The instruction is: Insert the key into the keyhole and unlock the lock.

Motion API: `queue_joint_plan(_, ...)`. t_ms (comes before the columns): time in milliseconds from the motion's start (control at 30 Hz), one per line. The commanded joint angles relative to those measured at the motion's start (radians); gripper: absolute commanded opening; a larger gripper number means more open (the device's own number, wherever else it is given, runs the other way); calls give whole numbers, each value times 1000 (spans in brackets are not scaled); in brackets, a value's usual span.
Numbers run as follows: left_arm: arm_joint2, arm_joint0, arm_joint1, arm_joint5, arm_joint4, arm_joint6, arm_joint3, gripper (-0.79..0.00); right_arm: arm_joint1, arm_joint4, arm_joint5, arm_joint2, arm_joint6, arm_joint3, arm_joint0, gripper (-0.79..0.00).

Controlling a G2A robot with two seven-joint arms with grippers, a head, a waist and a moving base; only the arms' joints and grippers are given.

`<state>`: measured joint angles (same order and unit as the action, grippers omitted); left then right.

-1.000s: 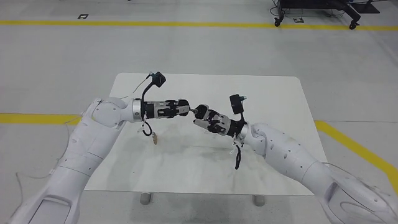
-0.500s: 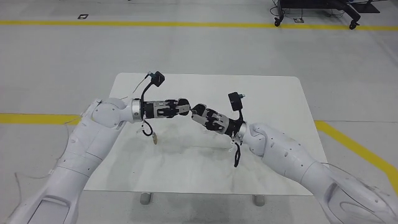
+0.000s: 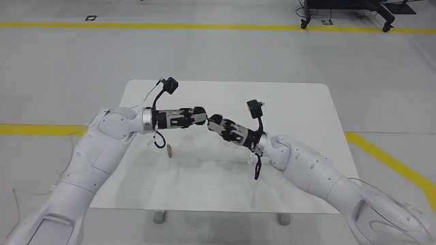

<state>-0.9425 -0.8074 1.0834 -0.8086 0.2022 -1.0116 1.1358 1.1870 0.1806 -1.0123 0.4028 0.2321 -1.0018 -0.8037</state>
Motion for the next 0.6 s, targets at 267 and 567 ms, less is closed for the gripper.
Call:
queue_joint_plan(267, 9, 4, -6, -11, 0, 11, -2, -785, -2, -23, 0, 35, -40, -6, -15, -785)
queue_joint_plan(567, 9, 10, -9, -5, -32, 19, -10, -329, -12, 11, 0, 74, -66, -1, -26, -785)
